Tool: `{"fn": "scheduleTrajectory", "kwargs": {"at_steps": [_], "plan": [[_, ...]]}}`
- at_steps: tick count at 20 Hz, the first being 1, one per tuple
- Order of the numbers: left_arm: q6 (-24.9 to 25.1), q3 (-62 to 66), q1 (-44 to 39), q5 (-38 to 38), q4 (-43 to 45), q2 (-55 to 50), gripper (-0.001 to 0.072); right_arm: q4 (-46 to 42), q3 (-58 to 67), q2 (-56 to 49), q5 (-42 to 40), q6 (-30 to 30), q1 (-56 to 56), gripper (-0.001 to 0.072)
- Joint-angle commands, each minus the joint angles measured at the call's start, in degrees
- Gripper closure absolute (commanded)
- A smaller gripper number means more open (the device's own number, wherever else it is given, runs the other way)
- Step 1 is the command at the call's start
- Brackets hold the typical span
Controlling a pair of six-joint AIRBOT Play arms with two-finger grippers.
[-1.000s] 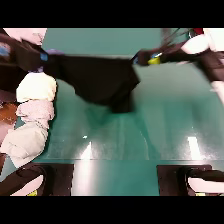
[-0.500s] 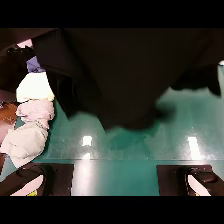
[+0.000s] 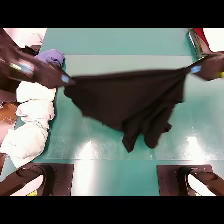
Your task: Fold the shirts.
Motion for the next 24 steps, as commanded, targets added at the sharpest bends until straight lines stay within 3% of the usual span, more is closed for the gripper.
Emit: {"fn": "scheduleTrajectory", "kwargs": {"at_steps": [1, 3, 5, 9, 10, 11, 12, 15, 17, 20, 21, 22, 24], "plan": [[2.7, -20.1, 0.1, 17.6, 8.5, -0.3, 0.0685, -0.1, -10.0, -8.1, -13.1, -2.3, 4.1, 0.0691], [2.4, -25.7, 0.1, 27.3, 10.8, -1.6, 0.0685, -0.1, -12.7, -12.8, -24.6, -2.4, 5.4, 0.0691], [2.5, -26.1, 0.1, 31.3, 10.8, -3.5, 0.0685, 0.1, -12.7, -16.8, -30.7, -2.4, 5.5, 0.0691], [2.4, -25.9, 0.1, 33.9, 10.8, -3.7, 0.0685, 0.1, -12.7, -19.8, -33.6, -2.4, 4.8, 0.0676], [2.5, -25.9, 0.1, 33.3, 10.8, -3.7, 0.0685, 0.1, -12.7, -19.7, -32.8, -2.4, 4.0, 0.0489], [2.6, -25.9, 0.1, 32.5, 10.8, -3.7, 0.0685, 0.1, -12.7, -19.1, -30.6, -2.4, 3.1, 0.0234], [2.6, -25.9, 0.1, 31.6, 10.9, -3.7, 0.0685, 0.1, -12.7, -18.1, -27.1, -2.4, 1.8, 0.0206], [2.7, -25.9, 0.0, 28.9, 11.2, -3.7, 0.0685, -0.1, -14.3, -13.3, -13.9, -2.5, -2.3, 0.0206], [2.7, -25.9, 0.0, 27.9, 11.1, -3.7, 0.0685, -0.1, -20.0, -8.2, -9.2, -2.5, -2.8, 0.0206], [2.7, -25.9, 0.0, 28.0, 11.1, -3.7, 0.0685, 0.4, -30.8, -1.9, -8.4, -2.5, -0.6, 0.0192], [2.5, -25.9, 0.0, 28.0, 11.1, -3.7, 0.0685, 0.6, -34.0, -0.5, -9.3, -2.5, 1.1, 0.0132], [2.5, -25.9, 0.0, 28.0, 10.7, -3.7, 0.0685, 0.5, -36.5, 0.2, -10.3, -2.4, 3.1, 0.0116], [2.5, -25.9, 0.0, 27.9, 10.6, -3.7, 0.0685, 0.5, -40.0, -0.3, -11.2, -2.4, 7.0, 0.0116]]}}
